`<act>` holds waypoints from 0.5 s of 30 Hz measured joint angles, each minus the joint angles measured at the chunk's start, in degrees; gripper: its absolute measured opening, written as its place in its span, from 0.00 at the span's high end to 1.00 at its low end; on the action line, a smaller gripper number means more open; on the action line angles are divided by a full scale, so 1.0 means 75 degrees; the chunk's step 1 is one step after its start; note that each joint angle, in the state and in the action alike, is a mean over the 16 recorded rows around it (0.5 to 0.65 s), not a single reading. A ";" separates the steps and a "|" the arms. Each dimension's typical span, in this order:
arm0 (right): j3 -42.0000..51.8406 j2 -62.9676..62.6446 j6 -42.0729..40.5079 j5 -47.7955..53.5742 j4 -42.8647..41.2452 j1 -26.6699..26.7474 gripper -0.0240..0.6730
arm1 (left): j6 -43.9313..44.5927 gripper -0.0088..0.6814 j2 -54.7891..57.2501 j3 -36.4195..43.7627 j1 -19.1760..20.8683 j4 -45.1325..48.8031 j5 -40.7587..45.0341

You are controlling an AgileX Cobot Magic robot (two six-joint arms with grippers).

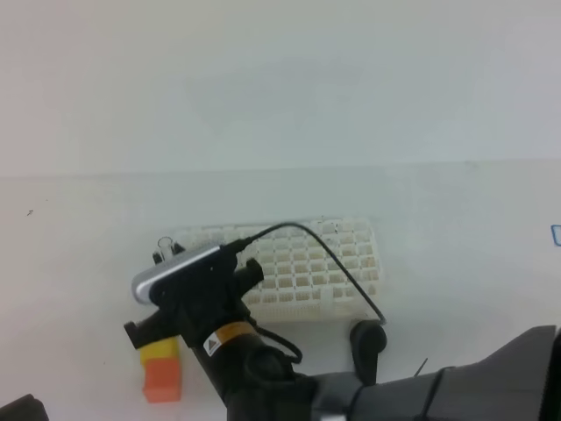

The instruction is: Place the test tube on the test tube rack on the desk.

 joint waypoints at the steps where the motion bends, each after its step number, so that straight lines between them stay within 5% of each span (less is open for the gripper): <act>1: 0.0004 0.0003 -0.0005 0.0072 0.0024 0.0000 0.65 | 0.0000 0.99 0.0000 0.0000 0.0000 0.0000 0.0000; 15: 0.0057 -0.1135 -0.0531 0.0706 0.0233 0.0003 0.45 | 0.0000 0.99 0.0000 0.0000 0.0000 0.0000 0.0006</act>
